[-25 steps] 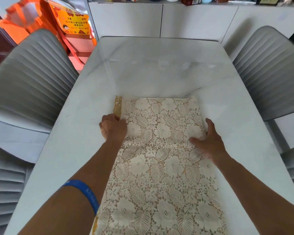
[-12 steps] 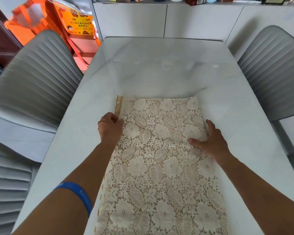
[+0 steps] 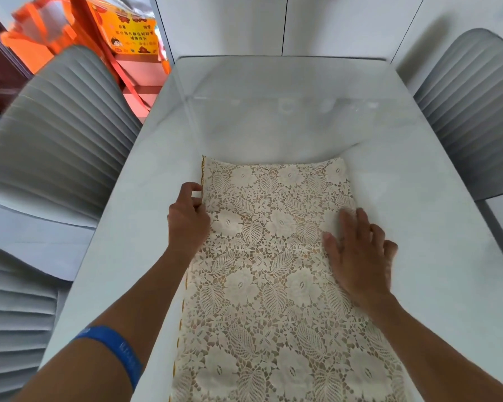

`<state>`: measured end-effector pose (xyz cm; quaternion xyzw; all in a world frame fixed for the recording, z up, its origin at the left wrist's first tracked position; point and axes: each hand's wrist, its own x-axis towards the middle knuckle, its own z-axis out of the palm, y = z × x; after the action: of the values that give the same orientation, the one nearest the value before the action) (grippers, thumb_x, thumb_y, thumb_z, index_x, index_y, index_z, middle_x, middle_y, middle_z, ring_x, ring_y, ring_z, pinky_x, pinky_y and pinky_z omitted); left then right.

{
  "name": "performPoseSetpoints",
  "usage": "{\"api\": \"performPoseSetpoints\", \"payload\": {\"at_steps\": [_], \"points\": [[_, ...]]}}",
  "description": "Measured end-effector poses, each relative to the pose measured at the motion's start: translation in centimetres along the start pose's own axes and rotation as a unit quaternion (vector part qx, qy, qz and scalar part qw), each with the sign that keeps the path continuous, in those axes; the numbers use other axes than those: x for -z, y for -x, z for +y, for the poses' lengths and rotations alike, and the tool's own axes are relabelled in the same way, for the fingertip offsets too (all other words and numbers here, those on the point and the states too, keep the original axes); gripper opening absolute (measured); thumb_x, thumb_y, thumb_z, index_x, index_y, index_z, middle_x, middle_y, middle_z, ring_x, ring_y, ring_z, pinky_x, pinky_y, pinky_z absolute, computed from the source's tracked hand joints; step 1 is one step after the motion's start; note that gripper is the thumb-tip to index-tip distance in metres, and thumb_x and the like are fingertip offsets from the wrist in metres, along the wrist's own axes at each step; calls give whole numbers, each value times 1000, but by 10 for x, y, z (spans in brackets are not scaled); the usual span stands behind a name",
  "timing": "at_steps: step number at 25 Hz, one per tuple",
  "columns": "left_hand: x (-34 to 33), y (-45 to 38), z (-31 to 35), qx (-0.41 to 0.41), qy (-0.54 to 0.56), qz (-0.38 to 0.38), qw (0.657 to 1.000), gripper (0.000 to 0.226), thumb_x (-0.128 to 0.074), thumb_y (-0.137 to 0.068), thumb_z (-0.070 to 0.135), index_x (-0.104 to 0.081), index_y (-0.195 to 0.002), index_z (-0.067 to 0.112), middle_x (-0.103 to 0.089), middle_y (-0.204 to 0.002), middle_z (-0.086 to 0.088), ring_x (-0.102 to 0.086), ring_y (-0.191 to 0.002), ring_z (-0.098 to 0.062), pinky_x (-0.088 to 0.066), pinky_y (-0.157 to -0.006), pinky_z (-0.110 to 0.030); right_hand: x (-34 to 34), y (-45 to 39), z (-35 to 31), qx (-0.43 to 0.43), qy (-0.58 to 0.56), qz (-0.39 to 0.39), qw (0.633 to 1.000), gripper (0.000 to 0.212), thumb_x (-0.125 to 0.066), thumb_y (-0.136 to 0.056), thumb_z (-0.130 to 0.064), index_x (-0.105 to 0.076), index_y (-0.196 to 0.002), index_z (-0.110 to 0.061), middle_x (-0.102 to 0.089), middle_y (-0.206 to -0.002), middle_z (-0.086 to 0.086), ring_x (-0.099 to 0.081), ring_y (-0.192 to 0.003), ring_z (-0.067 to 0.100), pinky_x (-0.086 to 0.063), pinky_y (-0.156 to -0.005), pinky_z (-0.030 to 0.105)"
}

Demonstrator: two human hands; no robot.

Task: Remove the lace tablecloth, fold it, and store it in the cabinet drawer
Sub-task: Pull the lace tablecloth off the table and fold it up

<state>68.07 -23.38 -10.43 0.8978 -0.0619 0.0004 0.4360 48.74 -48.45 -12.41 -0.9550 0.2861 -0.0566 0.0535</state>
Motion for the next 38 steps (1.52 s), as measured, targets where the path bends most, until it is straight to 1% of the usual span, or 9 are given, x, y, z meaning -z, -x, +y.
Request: {"api": "performPoseSetpoints", "payload": {"at_steps": [5, 8, 10, 17, 19, 22, 26, 33, 38], "points": [[-1, 0, -8, -15, 30, -42, 999, 38, -47, -97, 6, -50, -130, 25, -73, -112, -4, -69, -87, -15, -52, -74, -24, -1, -15, -14, -25, 44, -23, 998, 61, -22, -99, -45, -24, -150, -12, -13, -163, 14, -19, -147, 37, -23, -112, 60], [-9, 1, -9, -54, -3, -41, 998, 46, -45, -98, 10, -44, -141, 26, -68, -94, -4, -62, -75, -16, -46, -72, -25, -2, -56, -25, 134, 28, -50, 989, 63, -12, -101, -47, -18, -155, -16, -8, -166, 11, -5, -152, 30, -8, -122, 49], [-13, 2, -12, -75, -27, -45, 996, 49, -47, -97, 10, -41, -145, 19, -61, -84, -11, -56, -69, -19, -46, -67, -29, -8, -74, -15, 134, 25, -89, 987, 69, -4, -99, -59, -3, -158, -23, 2, -166, 7, 5, -152, 27, -2, -124, 44], [-17, 14, -7, -102, -134, -20, 986, 42, -50, -92, -2, -55, -133, 5, -50, -136, -20, -44, -118, -37, -40, -103, -53, -19, -74, -7, 88, 30, -68, 993, 77, -3, -95, -68, -6, -158, -24, -4, -166, 7, -2, -153, 28, -5, -124, 44], [-18, 8, 3, -129, -265, -25, 955, 50, -56, -82, -2, -56, -131, 9, -37, -150, -18, -32, -136, -39, -23, -115, -59, -16, -75, -7, 84, 25, -71, 994, 76, -6, -95, -67, -7, -158, -24, -6, -166, 6, -3, -153, 28, -5, -124, 44], [-42, 24, 25, -216, -300, -121, 921, 55, -42, -95, 24, -36, -148, 12, -16, -162, -12, -9, -150, -30, -10, -122, -50, -16, -73, -5, 83, 26, -78, 993, 75, -6, -95, -68, -3, -158, -26, -1, -167, 5, 1, -153, 27, -3, -124, 44], [-69, 57, 18, -196, -343, -176, 902, 64, -3, -99, 54, 5, -155, 24, 12, -163, -4, 15, -150, -21, 0, -123, -43, -20, -88, -1, 76, 7, -87, 993, 76, -3, -95, -67, 0, -157, -24, 5, -166, 8, 6, -153, 27, -2, -124, 45], [-71, 54, 15, -185, -371, -181, 892, 64, -3, -99, 56, 8, -155, 26, 14, -164, -2, 17, -149, -20, 4, -122, -41, -18, -135, 5, 14, 7, -82, 997, 74, -10, -100, -59, -4, -157, -12, -3, -166, 14, -1, -152, 32, -5, -123, 50], [-68, 48, 19, -186, -365, -184, 893, 65, -4, -98, 57, 3, -155, 26, 7, -164, -4, 10, -150, -23, 2, -122, -43, -4, -34, -6, 98, -18, -102, 990, 68, -11, -103, -50, -5, -157, -8, -4, -165, 15, 0, -153, 29, -10, -124, 48]]}}
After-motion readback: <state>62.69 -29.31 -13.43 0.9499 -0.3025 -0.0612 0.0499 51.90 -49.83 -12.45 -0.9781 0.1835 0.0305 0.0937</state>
